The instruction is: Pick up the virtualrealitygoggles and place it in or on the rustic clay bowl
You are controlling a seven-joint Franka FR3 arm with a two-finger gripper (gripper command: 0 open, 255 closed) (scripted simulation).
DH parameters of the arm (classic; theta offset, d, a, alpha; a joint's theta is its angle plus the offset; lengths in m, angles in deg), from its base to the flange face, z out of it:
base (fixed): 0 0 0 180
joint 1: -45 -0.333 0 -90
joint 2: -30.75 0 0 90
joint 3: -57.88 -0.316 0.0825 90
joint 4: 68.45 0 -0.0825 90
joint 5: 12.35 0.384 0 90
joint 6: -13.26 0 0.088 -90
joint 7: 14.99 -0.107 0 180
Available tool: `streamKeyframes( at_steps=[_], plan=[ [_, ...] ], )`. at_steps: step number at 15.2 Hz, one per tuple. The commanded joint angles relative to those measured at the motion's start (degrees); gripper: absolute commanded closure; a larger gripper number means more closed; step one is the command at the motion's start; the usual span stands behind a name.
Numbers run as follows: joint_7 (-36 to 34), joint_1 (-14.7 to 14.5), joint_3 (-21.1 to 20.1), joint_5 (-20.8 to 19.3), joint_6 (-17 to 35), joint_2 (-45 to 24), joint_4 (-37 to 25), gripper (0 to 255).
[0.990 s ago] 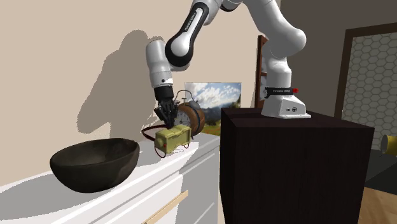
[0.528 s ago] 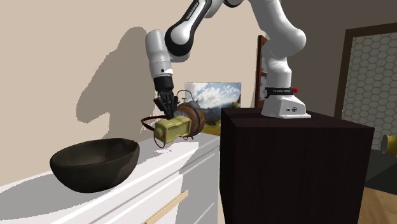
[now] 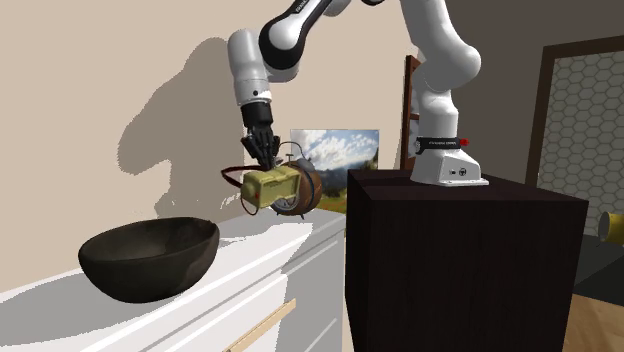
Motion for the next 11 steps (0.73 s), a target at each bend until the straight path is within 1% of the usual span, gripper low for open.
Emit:
streamKeyframes(
  at_steps=[1,8,11],
  plan=[
    [-0.1,0.1,-0.1,0.1,-1.4,1.3,-0.1,255],
    [-0.5,0.3,-0.2,0.3,-5.5,4.9,-0.6,255],
    [-4.1,-1.9,-1.0,-0.6,-7.3,1.1,-6.7,255]
  ],
)
